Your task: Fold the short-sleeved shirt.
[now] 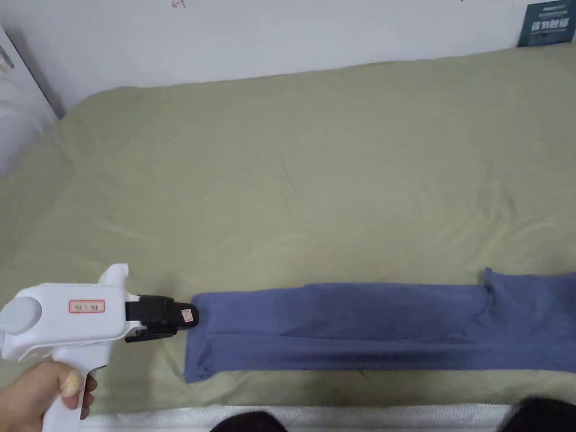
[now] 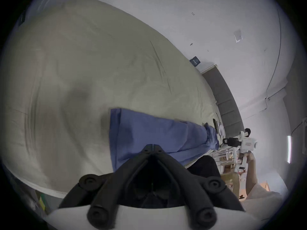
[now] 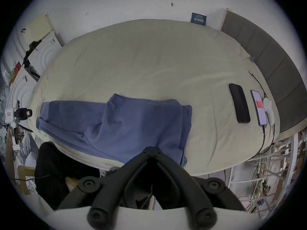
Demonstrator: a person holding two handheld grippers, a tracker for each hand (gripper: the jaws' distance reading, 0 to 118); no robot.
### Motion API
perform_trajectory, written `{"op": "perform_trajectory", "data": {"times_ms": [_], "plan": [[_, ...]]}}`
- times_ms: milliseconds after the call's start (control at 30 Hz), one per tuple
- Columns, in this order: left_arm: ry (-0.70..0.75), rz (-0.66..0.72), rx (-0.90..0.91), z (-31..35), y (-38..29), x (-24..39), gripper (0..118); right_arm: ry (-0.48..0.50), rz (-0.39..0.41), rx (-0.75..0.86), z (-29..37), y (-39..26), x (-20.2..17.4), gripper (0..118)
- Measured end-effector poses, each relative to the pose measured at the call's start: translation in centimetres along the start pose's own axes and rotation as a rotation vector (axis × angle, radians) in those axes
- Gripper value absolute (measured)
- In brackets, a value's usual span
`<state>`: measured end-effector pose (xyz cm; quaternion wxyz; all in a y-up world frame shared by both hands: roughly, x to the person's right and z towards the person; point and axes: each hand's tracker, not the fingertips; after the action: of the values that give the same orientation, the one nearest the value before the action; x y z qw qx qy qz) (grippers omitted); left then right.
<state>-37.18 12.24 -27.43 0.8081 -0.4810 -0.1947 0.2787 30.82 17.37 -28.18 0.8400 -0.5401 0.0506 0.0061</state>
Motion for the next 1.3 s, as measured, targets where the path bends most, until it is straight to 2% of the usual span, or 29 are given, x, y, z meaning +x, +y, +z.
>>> {"op": "perform_trajectory", "data": {"times_ms": [133, 300, 333, 367, 400, 433, 500, 533, 633, 867, 900, 933, 967, 1000, 1033, 1067, 1167, 1200, 1300], "plan": [[-0.060, 0.035, -0.030, -1.2, -0.1, -1.7, 0, -0.005, 0.004, -0.015, 0.0, -0.2, 0.0, 0], [-0.056, 0.089, -0.048, -2.7, -0.3, -3.8, 0, -0.017, -0.003, -0.028, 0.1, 0.1, 0.2, 0], [-0.054, 0.101, -0.055, -3.0, -0.4, -4.1, 6, -0.019, -0.001, -0.031, 0.1, 0.1, 0.2, 0], [-0.053, 0.098, -0.052, -3.1, -0.5, -4.3, 28, -0.021, -0.001, -0.034, 0.0, 0.2, 0.2, 0], [-0.062, 0.086, -0.040, -2.9, -0.7, -4.9, 65, -0.020, -0.002, -0.038, 0.0, 0.3, 0.2, 0], [-0.067, 0.077, -0.031, -2.8, -0.8, -5.1, 86, -0.021, -0.001, -0.041, 0.0, 0.3, 0.2, 0], [-0.179, 0.097, 0.028, -2.1, -0.8, -4.9, 97, -0.020, 0.010, -0.046, -0.2, 0.3, 0.0, 0], [-0.139, 0.098, 0.010, -1.7, -0.8, -5.2, 97, -0.017, 0.012, -0.050, -0.3, 0.3, 0.0, 0], [-0.090, 0.089, -0.001, -1.3, -0.7, -5.8, 96, -0.006, 0.019, -0.066, -0.7, 0.3, -0.4, 0], [-0.283, 0.264, -0.031, -4.3, -1.6, -6.0, 94, 0.019, 0.001, -0.074, -1.7, 0.2, -0.8, 0], [-0.288, 0.278, -0.022, -4.8, -1.8, -5.7, 86, 0.021, 0.000, -0.073, -1.7, 0.2, -0.8, 0], [-0.283, 0.297, -0.016, -5.2, -2.1, -5.9, 54, 0.025, 0.000, -0.071, -1.8, 0.3, -0.8, 0], [-0.239, 0.309, -0.021, -5.7, -2.3, -5.9, 4, 0.030, 0.000, -0.069, -1.7, 0.3, -0.9, 0], [-0.108, 0.289, -0.033, -6.0, -2.2, -5.6, 6, 0.034, 0.001, -0.068, -1.7, 0.3, -0.9, 0], [-0.106, 0.296, -0.011, -5.7, -2.3, -5.7, 6, 0.034, 0.002, -0.067, -1.7, 0.3, -0.9, 0], [-0.215, 0.321, 0.030, -5.5, -2.2, -7.2, 6, 0.032, 0.006, -0.068, -1.5, 0.3, -0.8, 0], [-0.186, 0.256, 0.043, -4.0, -1.0, -7.8, 6, 0.031, 0.019, -0.056, -0.8, 0.3, -0.7, 0], [-0.170, 0.224, 0.055, -3.0, -1.8, -3.3, 6, 0.030, 0.020, -0.050, -0.6, 0.4, -0.6, 0], [-0.217, 0.131, 0.077, -2.1, -0.8, 2.8, 6, 0.028, 0.025, -0.039, -0.3, 0.6, -0.5, 0]]}}
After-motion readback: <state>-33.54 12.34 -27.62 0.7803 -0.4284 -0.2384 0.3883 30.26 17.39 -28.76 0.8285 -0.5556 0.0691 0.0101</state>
